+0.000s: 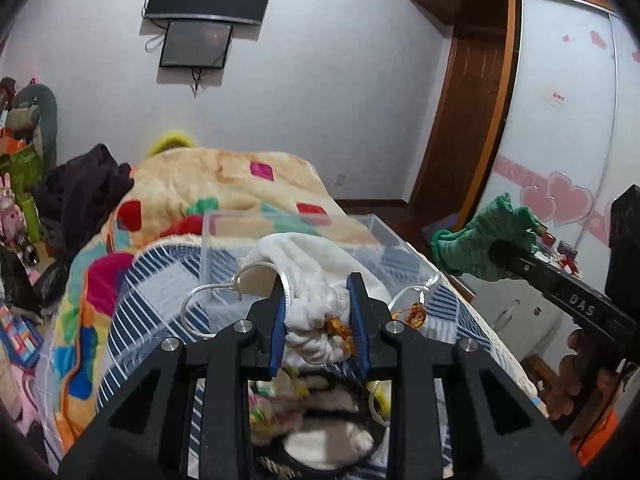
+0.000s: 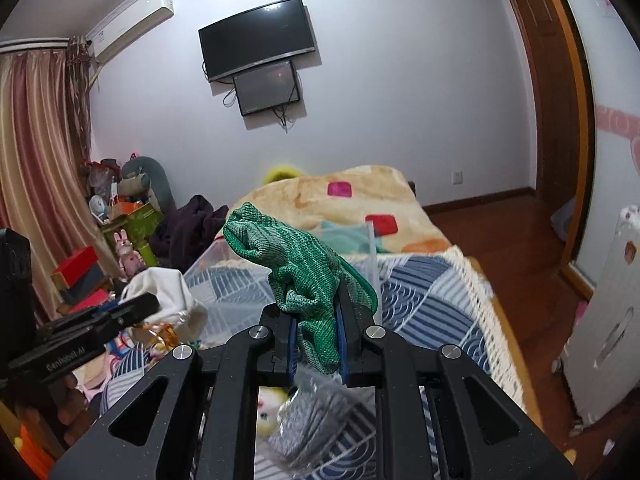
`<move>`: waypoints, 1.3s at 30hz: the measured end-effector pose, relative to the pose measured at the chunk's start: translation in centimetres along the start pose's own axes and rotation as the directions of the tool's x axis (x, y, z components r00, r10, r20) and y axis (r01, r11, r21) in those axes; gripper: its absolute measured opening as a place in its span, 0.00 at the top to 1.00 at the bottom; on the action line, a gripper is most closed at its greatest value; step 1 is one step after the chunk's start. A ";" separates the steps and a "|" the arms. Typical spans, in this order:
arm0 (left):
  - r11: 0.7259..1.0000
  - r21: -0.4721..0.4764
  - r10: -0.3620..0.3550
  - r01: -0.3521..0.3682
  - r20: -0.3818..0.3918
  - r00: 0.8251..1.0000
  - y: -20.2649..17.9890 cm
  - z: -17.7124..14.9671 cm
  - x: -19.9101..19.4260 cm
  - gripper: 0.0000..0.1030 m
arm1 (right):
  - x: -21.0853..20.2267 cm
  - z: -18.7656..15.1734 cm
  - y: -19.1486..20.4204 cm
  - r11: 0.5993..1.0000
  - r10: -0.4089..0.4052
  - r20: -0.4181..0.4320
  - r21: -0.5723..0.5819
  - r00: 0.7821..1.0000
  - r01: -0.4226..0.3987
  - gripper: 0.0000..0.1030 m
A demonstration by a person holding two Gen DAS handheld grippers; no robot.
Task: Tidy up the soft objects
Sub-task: 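Lower the green cloth into the clear box with the right tool while the left drops the white pouch in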
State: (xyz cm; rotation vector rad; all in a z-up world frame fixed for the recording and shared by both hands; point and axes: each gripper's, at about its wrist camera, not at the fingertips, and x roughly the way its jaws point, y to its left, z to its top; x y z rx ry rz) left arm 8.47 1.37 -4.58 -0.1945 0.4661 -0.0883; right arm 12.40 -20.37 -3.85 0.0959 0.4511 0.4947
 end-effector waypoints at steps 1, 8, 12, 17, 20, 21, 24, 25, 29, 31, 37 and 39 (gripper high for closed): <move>1.000 0.001 0.002 -0.002 0.004 1.000 0.2 0.5 0.2 0.73 | 0.2 0.4 0.0 1.000 0.001 0.005 -0.004 1.000 -0.001 0.87; 1.000 -0.013 0.019 -0.019 0.006 1.000 1.8 3.2 2.4 0.73 | 2.6 2.2 0.0 1.000 0.012 0.006 -0.024 1.000 -0.012 0.87; 0.998 0.020 0.057 -0.056 -0.050 0.997 2.0 4.2 5.0 0.72 | 4.4 2.7 0.1 0.999 0.040 -0.015 -0.008 0.999 -0.040 0.87; 1.000 0.011 0.013 -0.011 -0.176 0.984 2.3 4.6 9.0 0.72 | 7.2 2.9 0.7 0.998 0.030 -0.072 -0.045 0.997 -0.033 0.87; 0.999 0.035 0.036 -0.028 -0.233 0.972 2.0 4.7 11.4 0.72 | 9.0 2.7 0.8 0.998 0.030 -0.117 -0.057 0.993 -0.037 0.87; 0.999 0.041 0.042 -0.032 -0.249 0.968 2.0 4.7 12.0 0.72 | 9.5 2.6 0.8 0.998 0.025 -0.134 -0.058 0.991 -0.033 0.87; 0.998 0.048 0.041 -0.027 -0.308 0.950 1.9 4.6 13.8 0.72 | 10.9 2.3 0.6 0.998 0.010 -0.190 -0.058 0.982 -0.022 0.87; 0.999 0.048 0.031 -0.016 -0.337 0.941 1.8 4.5 14.5 0.72 | 11.4 2.1 0.7 0.998 0.000 -0.212 -0.067 0.977 -0.015 0.87; 0.997 0.069 0.065 -0.041 -0.396 0.916 2.0 4.0 16.5 0.72 | 13.0 1.7 1.0 0.992 -0.046 -0.290 -0.125 0.956 0.010 0.87; 0.996 0.078 0.076 -0.049 -0.411 0.908 2.1 3.7 17.0 0.72 | 13.8 1.4 1.3 0.989 -0.053 -0.322 -0.147 0.945 0.005 0.87; 0.996 0.078 0.076 -0.047 -0.440 0.895 2.4 3.4 17.6 0.64 | 14.8 0.6 1.4 0.985 -0.050 -0.389 -0.173 0.920 -0.019 0.84; 0.996 0.083 0.076 -0.045 -0.432 0.899 2.5 3.5 17.0 0.61 | 14.9 0.5 1.4 0.984 -0.049 -0.400 -0.178 0.915 -0.025 0.84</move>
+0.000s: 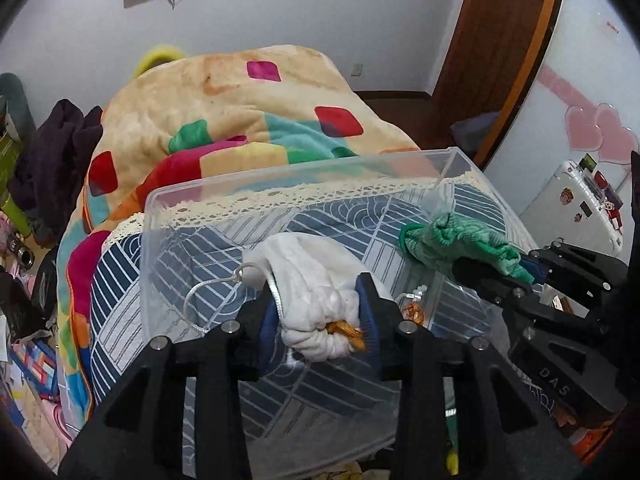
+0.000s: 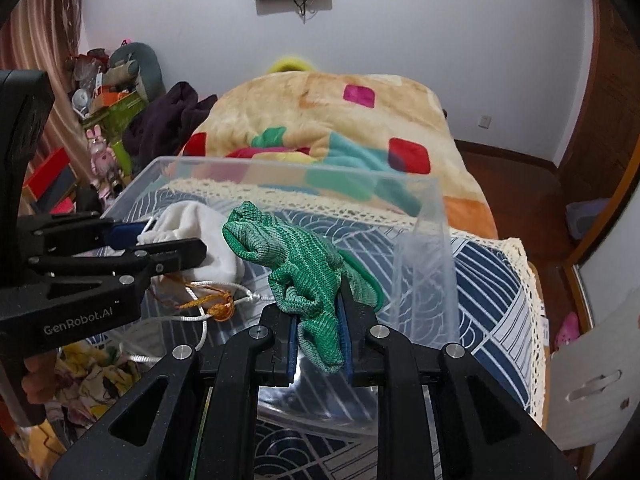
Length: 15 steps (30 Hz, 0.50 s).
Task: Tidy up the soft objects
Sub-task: 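Lower the green cloth into the clear box with the right tool while the left drops the white pouch in, then grasp the yellow-green sponge with the right tool while the left tool grasps the floral cloth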
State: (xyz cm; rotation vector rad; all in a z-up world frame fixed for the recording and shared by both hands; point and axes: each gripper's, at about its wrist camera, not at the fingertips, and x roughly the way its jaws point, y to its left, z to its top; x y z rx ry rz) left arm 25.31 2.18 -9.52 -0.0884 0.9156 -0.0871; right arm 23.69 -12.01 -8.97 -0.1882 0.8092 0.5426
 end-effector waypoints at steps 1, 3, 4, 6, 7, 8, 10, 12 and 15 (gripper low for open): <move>1.000 0.008 -0.001 0.001 0.006 1.000 0.0 -0.1 -0.3 0.57 | -0.1 0.0 0.1 1.000 -0.003 0.001 -0.007 1.000 0.003 0.83; 1.000 0.022 0.004 -0.004 0.024 1.000 -0.2 -0.3 -1.0 0.51 | -0.4 -0.1 0.2 1.000 0.008 -0.002 -0.017 1.000 -0.008 0.77; 0.999 0.032 0.007 -0.009 0.038 0.999 -0.3 -0.6 -1.6 0.47 | -0.4 0.0 0.2 1.000 0.015 -0.003 -0.020 1.000 -0.015 0.73; 0.999 0.044 0.000 -0.003 0.060 0.998 -0.3 -1.1 -2.6 0.42 | -0.8 -0.2 0.3 0.999 0.022 -0.001 -0.027 1.000 -0.022 0.68; 0.999 0.049 -0.002 -0.001 0.074 0.997 -0.4 -1.5 -3.3 0.40 | -1.0 -0.2 0.3 0.999 0.022 0.004 -0.027 1.000 -0.022 0.67; 0.999 0.053 -0.001 -0.004 0.092 0.996 -0.5 -1.9 -4.0 0.38 | -1.4 -0.4 0.4 0.999 0.031 0.013 -0.027 0.999 -0.031 0.66; 0.998 0.061 0.005 -0.012 0.116 0.993 -0.6 -2.4 -5.0 0.35 | -2.2 -0.5 0.4 0.999 0.047 0.032 -0.027 0.998 -0.046 0.66; 0.998 0.068 -0.002 -0.007 0.138 0.990 -0.7 -3.0 -6.1 0.34 | -3.1 -0.7 0.5 0.998 0.050 0.050 -0.028 0.997 -0.049 0.65; 0.997 0.073 -0.004 -0.009 0.174 0.985 -0.8 -3.8 -7.9 0.29 | -4.5 -1.1 0.8 0.997 0.070 0.087 -0.027 0.994 -0.068 0.56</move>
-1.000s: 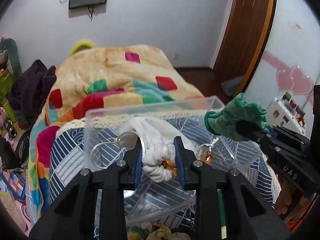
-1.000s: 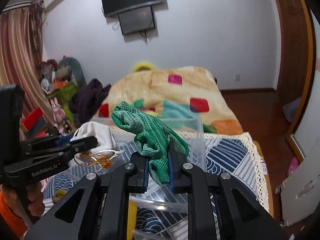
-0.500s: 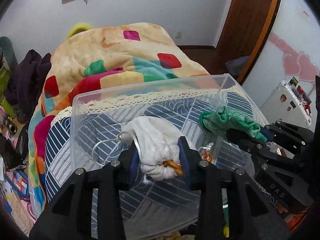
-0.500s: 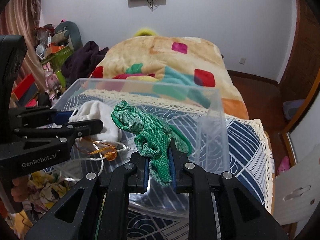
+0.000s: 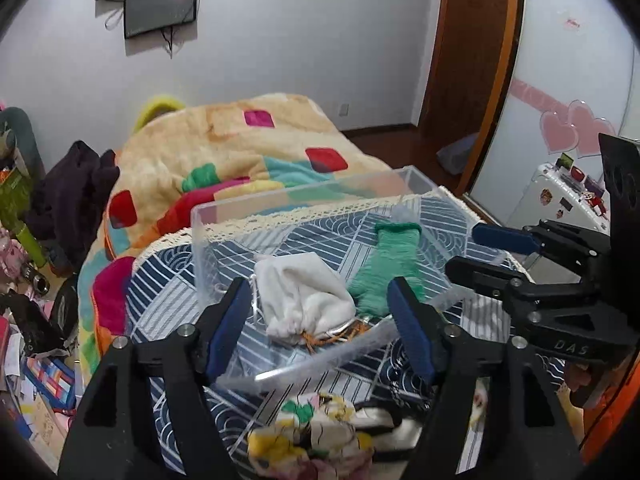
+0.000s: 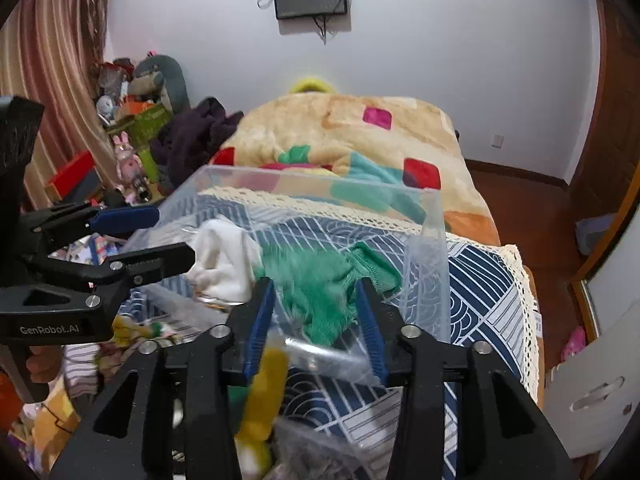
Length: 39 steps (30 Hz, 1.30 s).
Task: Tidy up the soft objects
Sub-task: 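Grasp the yellow-green sponge with the right tool while the left tool grasps the floral cloth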
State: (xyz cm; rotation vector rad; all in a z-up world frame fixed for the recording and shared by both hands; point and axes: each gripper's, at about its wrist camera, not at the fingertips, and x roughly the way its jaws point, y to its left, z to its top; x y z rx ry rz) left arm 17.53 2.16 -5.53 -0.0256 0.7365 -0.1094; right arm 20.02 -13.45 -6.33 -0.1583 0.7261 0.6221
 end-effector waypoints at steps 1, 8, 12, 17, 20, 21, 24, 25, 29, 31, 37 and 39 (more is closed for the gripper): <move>1.000 -0.001 0.002 -0.002 0.015 1.000 0.0 -0.2 -0.6 0.26 | -0.4 0.0 0.2 1.000 0.002 0.013 0.000 1.000 -0.002 0.52; 0.999 -0.014 0.033 -0.032 0.086 0.996 0.2 -1.9 -3.5 0.11 | -3.2 -0.7 0.7 0.999 0.019 0.102 0.033 0.995 -0.023 0.36; 1.000 0.001 0.029 -0.030 0.072 0.997 0.0 -3.6 -3.7 0.09 | -4.1 -1.6 1.3 0.998 0.024 0.141 0.048 0.990 -0.031 0.29; 0.999 -0.034 0.007 -0.006 0.008 1.000 0.3 -6.0 -2.8 0.09 | -3.6 -3.0 2.0 0.998 0.019 0.122 0.053 0.992 -0.026 0.28; 0.999 -0.028 0.017 -0.017 -0.015 1.000 0.4 -7.2 -2.3 0.09 | -3.2 -3.7 2.2 0.997 0.030 0.117 0.066 0.993 -0.038 0.28; 0.999 -0.029 0.026 -0.027 -0.021 0.999 0.6 -7.6 -2.0 0.09 | -3.0 -4.0 2.1 0.996 0.040 0.114 0.077 0.993 -0.049 0.28; 0.998 -0.051 0.023 -0.025 -0.044 0.999 1.2 -8.5 -1.4 0.09 | -2.4 -4.8 2.1 0.994 0.043 0.092 0.092 0.995 -0.052 0.28; 0.998 -0.063 0.017 -0.020 -0.050 0.999 1.5 -8.8 -1.2 0.09 | -1.9 -4.9 2.2 0.995 0.037 0.077 0.087 0.996 -0.044 0.28; 0.994 -0.105 0.007 -0.014 -0.065 0.998 2.5 -9.3 -0.3 0.09 | -0.3 -5.4 2.6 0.995 0.054 0.030 0.080 0.998 -0.056 0.29; 0.994 -0.112 0.007 -0.015 -0.068 0.998 2.7 -9.5 0.1 0.11 | 0.5 -5.5 2.6 0.994 0.066 0.008 0.085 0.998 -0.067 0.31; 0.991 -0.131 0.004 -0.015 -0.082 0.997 3.1 -9.8 1.0 0.29 | 2.1 -5.6 2.2 0.990 0.093 -0.038 0.114 0.995 -0.088 0.49; 0.991 -0.136 -0.009 -0.003 -0.086 0.996 3.1 -9.8 1.1 0.40 | 2.3 -5.6 2.1 0.989 0.096 -0.043 0.121 0.994 -0.091 0.55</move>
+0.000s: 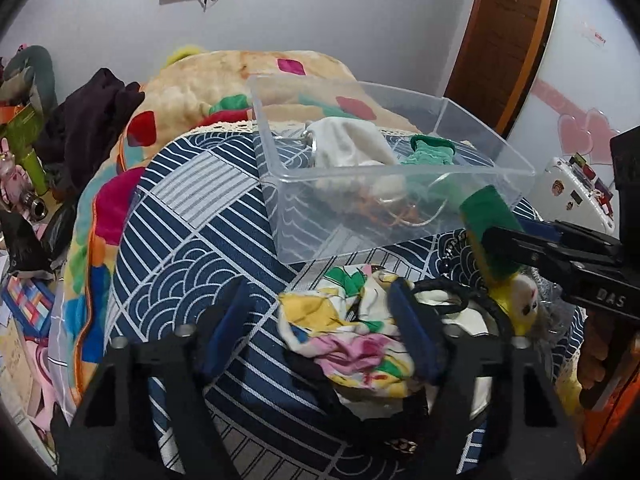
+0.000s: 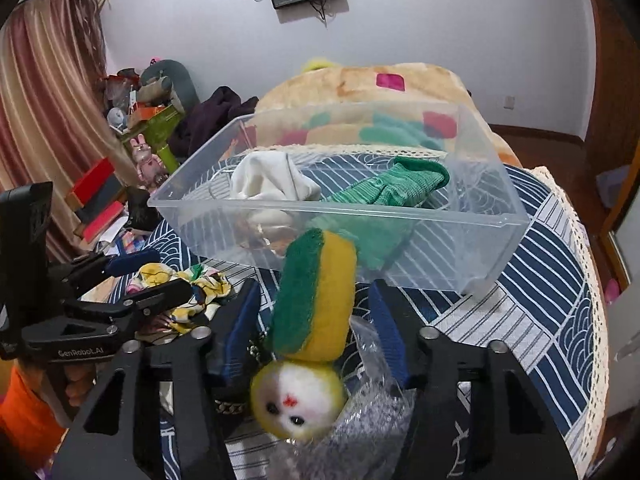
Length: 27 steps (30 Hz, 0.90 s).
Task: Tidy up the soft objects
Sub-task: 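Grasp the yellow-green sponge with the right tool while the left tool grasps the floral cloth, then place the sponge into the clear box with the right tool while the left places the floral cloth in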
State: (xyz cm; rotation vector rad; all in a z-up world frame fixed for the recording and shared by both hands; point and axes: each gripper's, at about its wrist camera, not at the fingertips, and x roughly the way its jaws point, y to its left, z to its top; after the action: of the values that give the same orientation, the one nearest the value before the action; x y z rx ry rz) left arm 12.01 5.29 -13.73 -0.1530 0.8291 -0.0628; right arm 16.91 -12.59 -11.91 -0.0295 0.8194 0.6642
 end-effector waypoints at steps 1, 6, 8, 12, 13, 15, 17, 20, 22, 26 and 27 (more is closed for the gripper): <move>1.000 -0.001 -0.011 0.011 -0.005 1.000 0.0 -0.1 0.1 0.48 | 0.1 -0.1 0.0 1.000 0.003 -0.004 0.002 1.000 -0.003 0.62; 1.000 0.010 -0.025 0.025 -0.012 1.000 -0.1 -0.4 0.0 0.72 | -0.6 -0.8 0.4 1.000 -0.006 0.025 -0.018 1.000 0.006 0.69; 0.999 0.004 -0.033 0.033 -0.006 0.999 -0.1 -0.5 -0.4 0.84 | -1.1 -0.9 0.6 1.000 0.006 0.038 -0.022 0.999 -0.005 0.70; 0.999 -0.028 -0.044 0.045 0.027 0.999 0.4 -0.3 -1.7 0.89 | -1.8 -0.7 0.7 1.000 0.026 0.059 -0.015 0.998 -0.025 0.71; 0.999 -0.021 -0.037 0.038 0.041 0.998 0.3 -0.3 -2.1 0.90 | -2.1 -0.7 0.6 0.999 0.032 0.067 -0.014 0.997 -0.032 0.71; 1.000 -0.001 -0.031 0.031 0.064 0.997 -0.2 -0.2 -3.0 0.90 | -2.7 -0.6 0.8 0.999 0.036 0.083 -0.015 0.996 -0.035 0.72; 0.999 0.016 -0.041 0.040 0.081 0.996 -0.7 0.0 -3.8 0.90 | -3.3 -0.4 1.0 0.999 0.034 0.106 -0.022 0.994 -0.031 0.72; 0.998 0.049 -0.046 0.040 0.115 0.992 -1.6 0.5 -5.1 0.90 | -4.3 0.0 1.3 0.999 0.013 0.142 -0.033 0.990 -0.009 0.72; 0.997 0.065 -0.047 0.038 0.136 0.990 -2.0 0.8 -5.7 0.90 | -4.9 0.2 1.3 0.999 0.018 0.164 -0.032 0.986 -0.012 0.72; 0.995 0.072 -0.076 0.065 0.154 0.985 -2.5 1.5 -6.4 0.90 | -6.2 0.8 1.2 1.000 0.016 0.209 -0.028 0.978 -0.010 0.72; 0.995 0.072 -0.081 0.071 0.158 0.984 -2.6 1.7 -6.4 0.90 | -6.5 1.0 1.1 1.000 0.014 0.220 -0.026 0.975 -0.009 0.72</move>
State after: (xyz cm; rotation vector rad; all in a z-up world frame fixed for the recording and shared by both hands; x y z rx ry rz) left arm 8.97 3.71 -7.46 -0.1251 0.6590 -0.1480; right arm 13.71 -14.95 -6.51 0.0257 0.5983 0.6754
